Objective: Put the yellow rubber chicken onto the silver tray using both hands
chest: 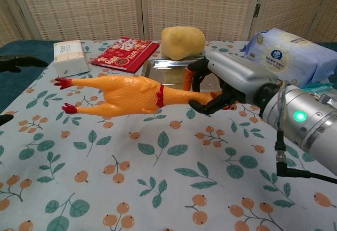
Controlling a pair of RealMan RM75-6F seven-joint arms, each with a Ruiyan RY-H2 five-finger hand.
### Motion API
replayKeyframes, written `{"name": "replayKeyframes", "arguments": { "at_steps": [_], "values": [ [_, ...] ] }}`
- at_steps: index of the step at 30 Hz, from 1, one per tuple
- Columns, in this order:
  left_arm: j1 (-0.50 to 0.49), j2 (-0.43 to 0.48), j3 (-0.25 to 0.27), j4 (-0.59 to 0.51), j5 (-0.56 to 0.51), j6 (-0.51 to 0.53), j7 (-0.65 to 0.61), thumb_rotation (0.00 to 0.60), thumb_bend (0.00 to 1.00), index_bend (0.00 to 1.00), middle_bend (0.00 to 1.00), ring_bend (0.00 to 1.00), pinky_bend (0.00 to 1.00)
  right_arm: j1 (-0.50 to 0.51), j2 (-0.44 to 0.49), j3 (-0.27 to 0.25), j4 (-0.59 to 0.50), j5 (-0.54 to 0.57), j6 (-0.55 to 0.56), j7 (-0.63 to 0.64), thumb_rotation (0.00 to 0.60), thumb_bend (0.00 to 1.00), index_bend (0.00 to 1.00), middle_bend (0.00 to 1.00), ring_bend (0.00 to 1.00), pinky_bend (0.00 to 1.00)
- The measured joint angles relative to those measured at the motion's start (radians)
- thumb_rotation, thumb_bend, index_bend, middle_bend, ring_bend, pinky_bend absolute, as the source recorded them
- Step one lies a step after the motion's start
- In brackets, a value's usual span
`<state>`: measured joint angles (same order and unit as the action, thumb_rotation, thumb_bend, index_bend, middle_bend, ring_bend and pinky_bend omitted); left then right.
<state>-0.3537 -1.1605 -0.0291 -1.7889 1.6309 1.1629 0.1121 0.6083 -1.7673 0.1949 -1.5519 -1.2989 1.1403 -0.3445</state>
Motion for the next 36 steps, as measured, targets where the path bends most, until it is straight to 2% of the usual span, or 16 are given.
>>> {"name": "replayKeyframes", "arguments": {
  "at_steps": [4,7,11,16,25,30,36],
  "values": [
    [-0.071,-0.011,-0.028,-0.078,-0.082,-0.115,0.040,0.600,0.36,0.00,0.00,0.00,0.14,0.021,-0.034,0.022,0.004,0.026,-0.007,-0.031,0.600,0.42,0.97,0.75,0.85,1.00],
    [-0.105,-0.032,-0.047,-0.106,-0.129,-0.154,0.106,0.600,0.35,0.00,0.00,0.00,0.14,0.037,-0.060,0.034,0.006,0.034,-0.006,-0.064,0.600,0.42,0.97,0.75,0.85,1.00],
    [-0.139,-0.091,-0.078,-0.108,-0.172,-0.158,0.199,0.600,0.35,0.00,0.00,0.00,0.14,0.053,-0.096,0.047,0.004,0.039,0.010,-0.104,0.600,0.42,0.97,0.75,0.85,1.00],
    [-0.192,-0.167,-0.122,-0.091,-0.304,-0.179,0.241,0.600,0.35,0.00,0.00,0.00,0.15,0.065,-0.127,0.058,0.003,0.041,0.037,-0.146,0.600,0.42,0.97,0.75,0.85,1.00],
    [-0.283,-0.266,-0.157,-0.045,-0.469,-0.209,0.327,0.600,0.34,0.00,0.00,0.00,0.16,0.084,-0.182,0.074,0.025,0.045,0.071,-0.196,0.600,0.42,0.97,0.75,0.85,1.00],
    [-0.304,-0.285,-0.167,-0.020,-0.488,-0.187,0.351,0.600,0.34,0.00,0.00,0.00,0.17,0.085,-0.185,0.067,0.032,0.029,0.087,-0.205,0.600,0.42,0.97,0.76,0.85,1.00],
    [-0.314,-0.290,-0.183,0.002,-0.506,-0.178,0.292,0.600,0.35,0.00,0.00,0.00,0.17,0.084,-0.184,0.065,0.033,0.023,0.089,-0.198,0.600,0.42,0.97,0.76,0.85,1.00]
  ]
}}
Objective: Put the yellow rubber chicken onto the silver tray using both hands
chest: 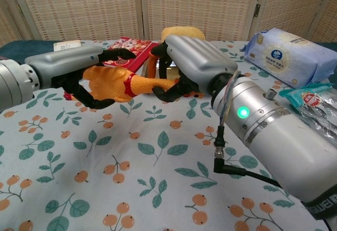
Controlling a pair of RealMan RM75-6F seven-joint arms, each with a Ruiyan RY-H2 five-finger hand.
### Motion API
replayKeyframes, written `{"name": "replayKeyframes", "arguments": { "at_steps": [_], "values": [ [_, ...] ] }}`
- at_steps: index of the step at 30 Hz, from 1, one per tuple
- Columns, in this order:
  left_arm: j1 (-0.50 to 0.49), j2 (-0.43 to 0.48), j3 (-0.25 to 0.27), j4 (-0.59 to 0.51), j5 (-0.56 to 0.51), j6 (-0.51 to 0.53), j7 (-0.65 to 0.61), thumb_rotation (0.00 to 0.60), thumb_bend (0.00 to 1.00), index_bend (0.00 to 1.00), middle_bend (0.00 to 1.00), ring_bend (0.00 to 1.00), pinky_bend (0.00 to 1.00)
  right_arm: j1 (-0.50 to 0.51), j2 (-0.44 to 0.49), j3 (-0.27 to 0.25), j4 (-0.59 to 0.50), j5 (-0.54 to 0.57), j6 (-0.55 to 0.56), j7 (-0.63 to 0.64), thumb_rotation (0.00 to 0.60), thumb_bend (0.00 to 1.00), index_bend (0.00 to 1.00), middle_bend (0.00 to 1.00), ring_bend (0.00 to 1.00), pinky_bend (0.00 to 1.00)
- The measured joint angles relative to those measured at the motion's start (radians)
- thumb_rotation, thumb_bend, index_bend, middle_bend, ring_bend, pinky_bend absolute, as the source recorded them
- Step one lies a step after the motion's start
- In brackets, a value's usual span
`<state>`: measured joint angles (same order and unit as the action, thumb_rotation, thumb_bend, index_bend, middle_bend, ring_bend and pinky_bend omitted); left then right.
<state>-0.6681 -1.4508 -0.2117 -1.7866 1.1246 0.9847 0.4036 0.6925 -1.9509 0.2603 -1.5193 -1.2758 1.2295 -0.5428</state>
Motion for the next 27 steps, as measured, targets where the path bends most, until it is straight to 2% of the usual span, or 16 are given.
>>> {"name": "replayKeyframes", "arguments": {
  "at_steps": [9,10,11,12,14,15,17,22,24,27],
  "values": [
    [-0.022,0.019,0.014,0.034,-0.014,-0.046,-0.065,0.600,0.34,0.00,0.00,0.01,0.18,-0.001,-0.002,0.004,-0.005,-0.031,0.022,0.025,0.600,0.42,0.97,0.76,0.85,1.00],
    [-0.025,0.023,0.016,0.037,-0.021,-0.055,-0.071,0.600,0.34,0.00,0.01,0.04,0.18,-0.002,-0.001,0.005,-0.005,-0.035,0.027,0.030,0.600,0.42,0.97,0.76,0.85,1.00],
    [-0.027,0.025,0.017,0.039,-0.025,-0.060,-0.078,0.600,0.35,0.03,0.07,0.10,0.20,-0.002,0.000,0.006,-0.005,-0.037,0.028,0.033,0.600,0.42,0.97,0.76,0.85,1.00],
    [-0.028,0.027,0.017,0.040,-0.027,-0.063,-0.087,0.600,0.35,0.06,0.12,0.15,0.21,-0.002,0.001,0.007,-0.005,-0.037,0.028,0.037,0.600,0.42,0.97,0.76,0.85,1.00],
    [-0.031,0.030,0.016,0.046,-0.028,-0.072,-0.114,0.600,0.37,0.27,0.34,0.32,0.30,-0.003,0.003,0.011,-0.005,-0.037,0.028,0.044,0.600,0.42,0.97,0.76,0.85,1.00],
    [-0.032,0.030,0.016,0.050,-0.028,-0.075,-0.128,0.600,0.39,0.33,0.40,0.37,0.33,-0.003,0.004,0.013,-0.005,-0.037,0.028,0.047,0.600,0.42,0.97,0.76,0.85,1.00],
    [-0.033,0.029,0.016,0.068,-0.023,-0.077,-0.153,0.600,0.45,0.50,0.55,0.50,0.47,-0.003,0.006,0.014,-0.005,-0.039,0.029,0.052,0.600,0.42,0.97,0.76,0.85,1.00],
    [-0.029,0.003,0.014,0.106,-0.005,-0.032,-0.172,0.600,0.68,0.80,0.78,0.72,0.74,-0.006,0.011,0.015,-0.005,-0.040,0.029,0.068,0.600,0.42,0.97,0.76,0.85,1.00],
    [-0.025,-0.012,0.012,0.120,0.001,-0.005,-0.175,0.600,0.74,0.85,0.82,0.77,0.79,-0.007,0.015,0.014,-0.006,-0.039,0.026,0.071,0.600,0.42,0.97,0.76,0.85,1.00],
    [-0.021,-0.033,0.011,0.145,0.015,0.037,-0.163,0.600,0.76,0.88,0.86,0.81,0.84,-0.009,0.020,0.013,-0.006,-0.038,0.025,0.075,0.600,0.42,0.97,0.76,0.85,1.00]
  ]
}}
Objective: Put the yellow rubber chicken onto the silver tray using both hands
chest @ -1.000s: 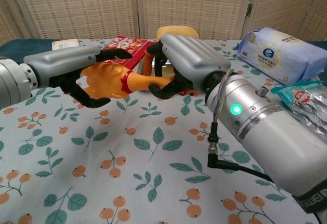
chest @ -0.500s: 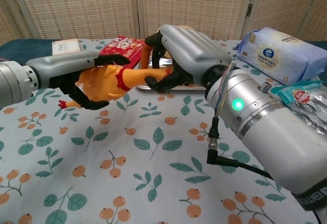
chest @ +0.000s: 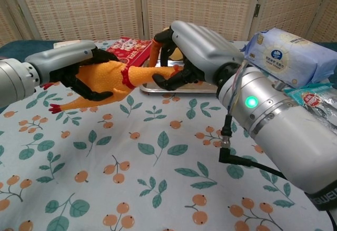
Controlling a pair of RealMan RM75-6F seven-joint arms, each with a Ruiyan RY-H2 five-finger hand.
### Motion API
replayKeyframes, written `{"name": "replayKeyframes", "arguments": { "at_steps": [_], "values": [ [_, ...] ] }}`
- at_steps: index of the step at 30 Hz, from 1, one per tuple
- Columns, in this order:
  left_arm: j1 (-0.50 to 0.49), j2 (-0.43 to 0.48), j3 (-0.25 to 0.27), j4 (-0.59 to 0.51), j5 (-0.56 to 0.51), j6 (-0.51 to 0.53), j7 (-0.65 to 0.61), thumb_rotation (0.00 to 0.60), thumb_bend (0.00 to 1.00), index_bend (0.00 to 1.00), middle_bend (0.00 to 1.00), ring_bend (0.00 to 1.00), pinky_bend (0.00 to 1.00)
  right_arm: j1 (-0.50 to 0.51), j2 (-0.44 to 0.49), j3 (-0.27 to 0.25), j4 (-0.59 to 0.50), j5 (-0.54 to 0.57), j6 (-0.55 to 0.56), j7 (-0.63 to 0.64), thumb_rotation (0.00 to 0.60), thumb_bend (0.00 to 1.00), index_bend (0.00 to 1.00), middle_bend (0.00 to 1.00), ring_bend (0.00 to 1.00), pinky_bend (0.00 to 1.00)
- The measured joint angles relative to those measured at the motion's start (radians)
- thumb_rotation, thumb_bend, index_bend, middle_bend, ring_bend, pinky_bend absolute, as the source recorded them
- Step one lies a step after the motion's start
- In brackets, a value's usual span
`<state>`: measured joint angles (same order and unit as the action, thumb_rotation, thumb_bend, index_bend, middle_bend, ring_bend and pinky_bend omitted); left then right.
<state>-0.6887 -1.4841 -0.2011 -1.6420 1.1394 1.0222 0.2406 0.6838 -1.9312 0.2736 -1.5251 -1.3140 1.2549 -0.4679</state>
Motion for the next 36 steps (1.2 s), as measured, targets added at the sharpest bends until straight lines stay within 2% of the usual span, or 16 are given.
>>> {"name": "replayKeyframes", "arguments": {
  "at_steps": [2,7,9,10,11,12,14,16,17,23,27,34,36],
  "values": [
    [0.002,-0.012,0.002,0.012,0.014,0.024,0.017,0.600,0.77,0.89,0.88,0.84,0.88,-0.001,0.003,0.001,-0.002,0.002,0.000,0.005,0.600,0.42,0.97,0.76,0.85,1.00],
    [0.006,-0.024,0.007,0.017,0.037,0.050,0.031,0.600,0.75,0.90,0.89,0.85,0.89,-0.005,0.010,-0.001,-0.001,0.002,0.001,0.008,0.600,0.42,0.97,0.76,0.85,1.00],
    [0.008,-0.024,0.008,0.009,0.043,0.056,0.030,0.600,0.69,0.89,0.88,0.83,0.85,-0.006,0.011,0.000,-0.001,0.003,0.001,0.009,0.600,0.42,0.97,0.76,0.85,1.00],
    [0.009,-0.024,0.009,0.004,0.046,0.059,0.025,0.600,0.64,0.85,0.85,0.77,0.78,-0.006,0.012,0.001,-0.002,0.003,0.002,0.010,0.600,0.42,0.97,0.76,0.85,1.00],
    [0.010,-0.021,0.011,-0.001,0.049,0.059,0.021,0.600,0.58,0.72,0.74,0.65,0.64,-0.006,0.012,0.001,-0.002,0.003,0.002,0.011,0.600,0.42,0.97,0.76,0.85,1.00],
    [0.009,-0.017,0.015,-0.006,0.051,0.054,0.019,0.600,0.54,0.60,0.64,0.55,0.54,-0.006,0.012,0.001,-0.002,0.003,0.003,0.011,0.600,0.42,0.97,0.76,0.85,1.00],
    [0.006,0.000,0.023,-0.022,0.049,0.028,0.018,0.600,0.46,0.23,0.29,0.24,0.29,-0.007,0.013,0.002,-0.003,0.003,0.004,0.011,0.600,0.42,0.97,0.76,0.85,1.00],
    [0.000,0.025,0.028,-0.047,0.038,-0.011,0.014,0.600,0.42,0.04,0.07,0.05,0.16,-0.007,0.014,0.003,-0.005,0.004,0.005,0.010,0.600,0.42,0.97,0.76,0.85,1.00],
    [-0.003,0.037,0.029,-0.060,0.031,-0.026,0.010,0.600,0.41,0.01,0.03,0.01,0.13,-0.007,0.014,0.004,-0.006,0.005,0.004,0.011,0.600,0.42,0.97,0.76,0.85,1.00],
    [-0.026,0.094,0.033,-0.105,-0.015,-0.113,-0.019,0.600,0.33,0.00,0.00,0.00,0.01,-0.007,0.025,0.006,-0.016,0.009,0.000,0.008,0.600,0.42,0.97,0.76,0.85,1.00],
    [-0.043,0.130,0.034,-0.125,-0.048,-0.163,-0.044,0.600,0.30,0.00,0.00,0.00,0.01,-0.007,0.030,0.004,-0.021,0.009,0.000,0.004,0.600,0.42,0.97,0.76,0.85,1.00],
    [-0.060,0.148,0.031,-0.144,-0.067,-0.193,-0.092,0.600,0.29,0.00,0.00,0.00,0.01,-0.007,0.033,0.006,-0.028,0.005,0.005,0.009,0.600,0.42,0.97,0.76,0.85,1.00],
    [-0.061,0.145,0.033,-0.141,-0.067,-0.187,-0.087,0.600,0.31,0.00,0.01,0.01,0.05,-0.007,0.033,0.006,-0.031,0.004,0.005,0.012,0.600,0.42,0.97,0.76,0.85,1.00]
  ]
}}
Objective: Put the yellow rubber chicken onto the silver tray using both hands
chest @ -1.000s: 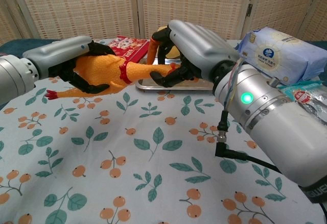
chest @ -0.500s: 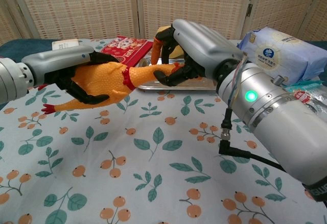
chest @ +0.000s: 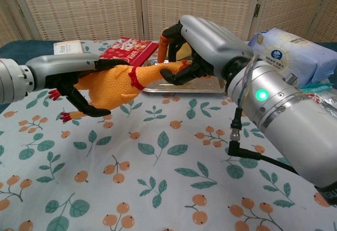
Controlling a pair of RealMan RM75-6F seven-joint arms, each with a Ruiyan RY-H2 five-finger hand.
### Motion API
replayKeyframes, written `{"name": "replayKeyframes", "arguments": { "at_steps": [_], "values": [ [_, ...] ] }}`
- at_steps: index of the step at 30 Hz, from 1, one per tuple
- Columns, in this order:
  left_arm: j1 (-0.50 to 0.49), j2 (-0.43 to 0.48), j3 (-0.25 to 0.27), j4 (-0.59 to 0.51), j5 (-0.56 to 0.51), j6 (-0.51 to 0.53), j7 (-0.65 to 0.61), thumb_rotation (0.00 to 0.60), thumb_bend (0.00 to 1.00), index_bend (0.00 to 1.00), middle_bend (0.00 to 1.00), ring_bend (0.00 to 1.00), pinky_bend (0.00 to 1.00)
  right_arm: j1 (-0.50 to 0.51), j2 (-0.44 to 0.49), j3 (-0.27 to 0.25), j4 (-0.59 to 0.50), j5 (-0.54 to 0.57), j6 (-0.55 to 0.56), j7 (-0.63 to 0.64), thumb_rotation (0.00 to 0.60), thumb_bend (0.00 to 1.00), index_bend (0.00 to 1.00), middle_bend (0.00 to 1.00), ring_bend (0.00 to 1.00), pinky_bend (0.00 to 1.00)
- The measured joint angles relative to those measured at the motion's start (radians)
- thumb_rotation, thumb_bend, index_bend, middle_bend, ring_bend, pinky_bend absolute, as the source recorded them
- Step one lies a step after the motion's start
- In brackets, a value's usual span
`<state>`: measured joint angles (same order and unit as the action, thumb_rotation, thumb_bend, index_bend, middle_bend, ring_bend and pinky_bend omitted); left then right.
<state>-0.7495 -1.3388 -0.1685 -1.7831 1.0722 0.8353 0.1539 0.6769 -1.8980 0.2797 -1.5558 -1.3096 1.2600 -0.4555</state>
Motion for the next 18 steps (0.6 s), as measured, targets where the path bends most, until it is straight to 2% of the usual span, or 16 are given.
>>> {"name": "replayKeyframes", "arguments": {
  "at_steps": [2,4,6,12,14,18],
  "values": [
    [0.001,-0.011,0.001,0.007,0.000,0.021,0.012,0.600,0.34,0.10,0.13,0.12,0.15,0.000,0.000,0.000,-0.002,-0.002,0.000,0.005,0.600,0.42,0.97,0.76,0.85,1.00],
    [0.005,-0.031,0.001,0.018,0.001,0.060,0.031,0.600,0.38,0.31,0.36,0.32,0.30,0.000,0.001,-0.002,-0.005,-0.005,0.001,0.009,0.600,0.42,0.97,0.76,0.85,1.00],
    [0.011,-0.054,0.000,0.027,0.006,0.102,0.044,0.600,0.45,0.48,0.51,0.46,0.46,-0.001,0.003,-0.002,-0.007,-0.006,0.002,0.011,0.600,0.42,0.97,0.76,0.85,1.00],
    [0.036,-0.129,-0.015,0.057,0.032,0.226,0.060,0.600,0.68,0.87,0.84,0.76,0.79,-0.002,0.011,0.002,-0.021,-0.007,0.004,0.022,0.600,0.42,0.97,0.76,0.85,1.00],
    [0.042,-0.148,-0.020,0.066,0.043,0.257,0.070,0.600,0.71,0.91,0.89,0.81,0.85,-0.003,0.015,0.003,-0.026,-0.008,0.005,0.021,0.600,0.42,0.97,0.76,0.85,1.00],
    [0.048,-0.169,-0.018,0.083,0.069,0.288,0.108,0.600,0.72,0.93,0.92,0.85,0.88,-0.004,0.021,0.003,-0.033,-0.006,0.005,0.018,0.600,0.42,0.97,0.76,0.85,1.00]
  ]
}}
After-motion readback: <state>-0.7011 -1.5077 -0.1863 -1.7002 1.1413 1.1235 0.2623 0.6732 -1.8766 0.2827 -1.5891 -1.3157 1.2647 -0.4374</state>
